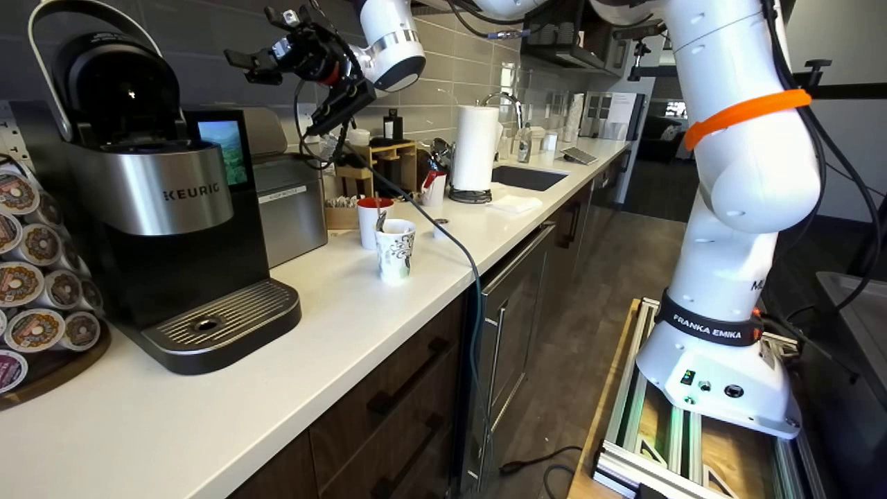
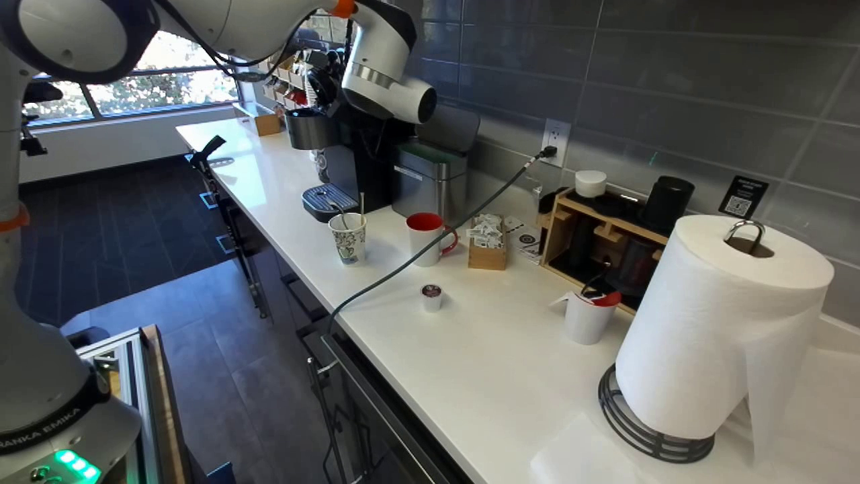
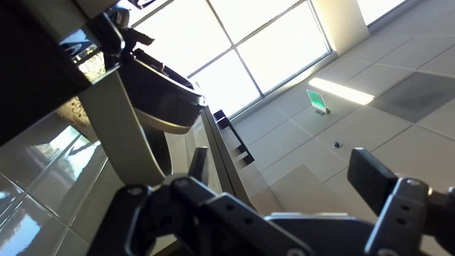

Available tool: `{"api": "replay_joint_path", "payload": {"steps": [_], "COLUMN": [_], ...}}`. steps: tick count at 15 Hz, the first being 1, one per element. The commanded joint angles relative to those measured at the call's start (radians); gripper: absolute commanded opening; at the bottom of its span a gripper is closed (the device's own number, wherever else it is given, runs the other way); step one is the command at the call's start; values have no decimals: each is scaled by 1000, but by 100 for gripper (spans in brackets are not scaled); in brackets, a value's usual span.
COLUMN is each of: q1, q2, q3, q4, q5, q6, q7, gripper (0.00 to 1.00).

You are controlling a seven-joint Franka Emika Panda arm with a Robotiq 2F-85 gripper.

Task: Close the lid of the coffee maker

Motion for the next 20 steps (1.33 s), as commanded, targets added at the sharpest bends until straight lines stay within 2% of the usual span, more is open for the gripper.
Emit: {"api": "replay_joint_path", "payload": {"steps": [1,3,6,8,9,11,16,20], "q1": [40,55,70,63,58,61,62,86], "q2": [-178,-185,-218,-212,-197,-209,-209,-201], "q3": [-21,-36,-34,-25,-23,-21,-21,-10], "q4": [-228,-202,-193,-160,-163,-159,-158,-149], "q5": [-20,-117,-191,-219,-177,-191,-195,-120], "q6": [67,80,128,53,78,73,73,232], "q7": [-87,37,182,315,218,281,298,335], "gripper": [100,100,100,100,100,100,100,100]}}
